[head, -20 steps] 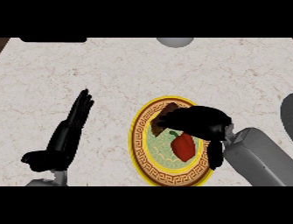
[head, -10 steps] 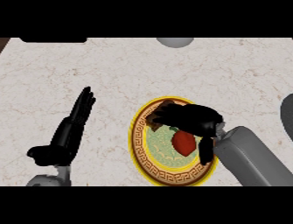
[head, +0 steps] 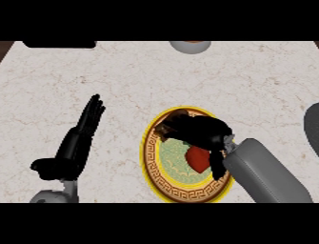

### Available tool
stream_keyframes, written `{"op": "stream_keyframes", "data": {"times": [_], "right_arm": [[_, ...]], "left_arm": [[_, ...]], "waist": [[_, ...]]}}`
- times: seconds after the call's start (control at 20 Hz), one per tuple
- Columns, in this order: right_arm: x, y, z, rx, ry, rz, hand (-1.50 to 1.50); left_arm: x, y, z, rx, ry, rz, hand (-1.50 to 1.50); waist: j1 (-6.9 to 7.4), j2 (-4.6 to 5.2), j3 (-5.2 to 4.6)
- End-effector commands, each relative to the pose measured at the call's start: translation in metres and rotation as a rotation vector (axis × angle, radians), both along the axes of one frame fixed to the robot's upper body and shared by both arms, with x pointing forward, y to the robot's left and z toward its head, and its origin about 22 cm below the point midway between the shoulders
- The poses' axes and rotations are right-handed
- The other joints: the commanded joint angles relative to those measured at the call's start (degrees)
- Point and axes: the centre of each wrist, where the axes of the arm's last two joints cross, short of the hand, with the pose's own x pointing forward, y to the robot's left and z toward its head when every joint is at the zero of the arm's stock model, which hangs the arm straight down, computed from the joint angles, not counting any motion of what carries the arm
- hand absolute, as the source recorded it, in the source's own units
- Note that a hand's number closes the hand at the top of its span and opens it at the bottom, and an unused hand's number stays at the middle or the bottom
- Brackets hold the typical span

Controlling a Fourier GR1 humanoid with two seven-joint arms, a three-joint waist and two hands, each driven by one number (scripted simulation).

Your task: Pick the bell pepper from the plate and place it in the pan

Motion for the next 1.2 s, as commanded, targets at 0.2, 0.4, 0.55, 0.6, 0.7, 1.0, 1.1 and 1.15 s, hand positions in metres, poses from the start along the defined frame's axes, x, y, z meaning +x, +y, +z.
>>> {"op": "stream_keyframes", "data": {"times": [0.2,0.4,0.55,0.6,0.7,1.0,1.1,1.15], "right_arm": [[-0.009,0.009,-0.043,-0.078,0.001,0.081,1.5],[0.007,0.008,-0.026,-0.016,-0.066,0.075,1.5],[0.008,-0.008,-0.032,0.04,-0.112,0.07,1.5],[0.007,0.008,-0.016,0.082,-0.133,0.063,1.5],[-0.006,-0.016,-0.009,0.184,-0.177,0.006,1.5],[0.02,-0.06,0.008,0.172,-0.359,-0.601,1.5],[0.026,-0.093,0.014,0.14,-0.418,-0.894,1.5],[0.026,-0.108,0.015,0.117,-0.444,-1.028,1.5]], "left_arm": [[0.0,0.011,-0.002,-0.007,-0.007,-0.004,0.0],[-0.011,0.008,-0.006,0.008,-0.021,0.005,0.0],[-0.005,0.019,0.009,0.007,0.007,-0.004,0.0],[0.002,-0.005,-0.005,-0.011,-0.011,0.003,0.0],[-0.002,0.0,-0.007,0.014,-0.006,0.001,0.0],[-0.007,0.013,-0.005,0.011,0.015,0.054,0.0],[-0.01,0.015,-0.008,0.007,0.025,0.08,0.0],[-0.011,0.022,-0.007,0.01,0.03,0.105,0.0]], "waist": [[0.2,1.19,0.18],[0.17,1.1,0.19],[0.25,1.15,0.2],[-0.13,1.11,0.18],[-0.68,0.99,0.18],[-3.73,0.45,0.15],[-6.3,-0.04,0.08],[-7.58,-0.59,0.06]]}}
